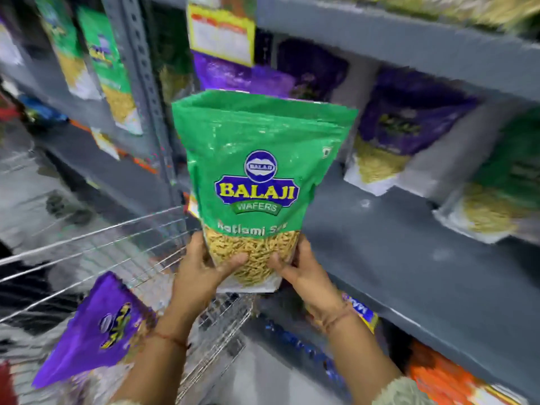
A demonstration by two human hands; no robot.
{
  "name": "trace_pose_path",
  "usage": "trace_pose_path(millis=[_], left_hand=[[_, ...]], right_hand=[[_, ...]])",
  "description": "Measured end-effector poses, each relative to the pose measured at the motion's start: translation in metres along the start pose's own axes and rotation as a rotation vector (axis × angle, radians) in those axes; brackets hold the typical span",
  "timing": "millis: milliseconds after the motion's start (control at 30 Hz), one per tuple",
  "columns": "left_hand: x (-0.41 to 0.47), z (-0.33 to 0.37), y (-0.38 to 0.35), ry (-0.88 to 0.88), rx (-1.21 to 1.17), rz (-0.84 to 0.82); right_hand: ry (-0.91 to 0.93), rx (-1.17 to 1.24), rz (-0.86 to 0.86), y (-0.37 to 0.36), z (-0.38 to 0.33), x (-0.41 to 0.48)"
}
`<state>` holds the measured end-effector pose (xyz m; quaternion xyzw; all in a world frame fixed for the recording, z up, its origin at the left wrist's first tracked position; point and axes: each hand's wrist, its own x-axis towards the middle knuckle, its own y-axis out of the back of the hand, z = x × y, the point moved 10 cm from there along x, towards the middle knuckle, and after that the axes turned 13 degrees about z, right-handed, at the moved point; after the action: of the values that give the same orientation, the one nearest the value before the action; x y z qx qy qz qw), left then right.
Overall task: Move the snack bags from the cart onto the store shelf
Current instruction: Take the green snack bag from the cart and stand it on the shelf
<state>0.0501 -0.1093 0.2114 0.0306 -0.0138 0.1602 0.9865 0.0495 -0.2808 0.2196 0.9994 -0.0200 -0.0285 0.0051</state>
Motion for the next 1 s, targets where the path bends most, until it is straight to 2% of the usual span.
trace_pose_path(millis=[267, 500, 767, 1000], left_hand=[[-0.018, 0.016, -0.175, -0.054, -0.022, -0.41], [-0.043, 0.025, -0.297, -0.081, -0.005, -0.646], [-0.109, 0.02, -0.406, -0.11, 0.038, -0.748], [-0.132, 0.005, -0.44, -0.103, 0.035, -0.723]], right_hand=[[0.052, -0.064, 0.352, 0.155, -0.004, -0.015], [0.038, -0.15, 0.597, 0.265, 0.007, -0.019], [0.033, -0.132, 0.749, 0.382, 0.017, -0.06], [0.014, -0.171, 0.749, 0.425, 0.033, -0.068]])
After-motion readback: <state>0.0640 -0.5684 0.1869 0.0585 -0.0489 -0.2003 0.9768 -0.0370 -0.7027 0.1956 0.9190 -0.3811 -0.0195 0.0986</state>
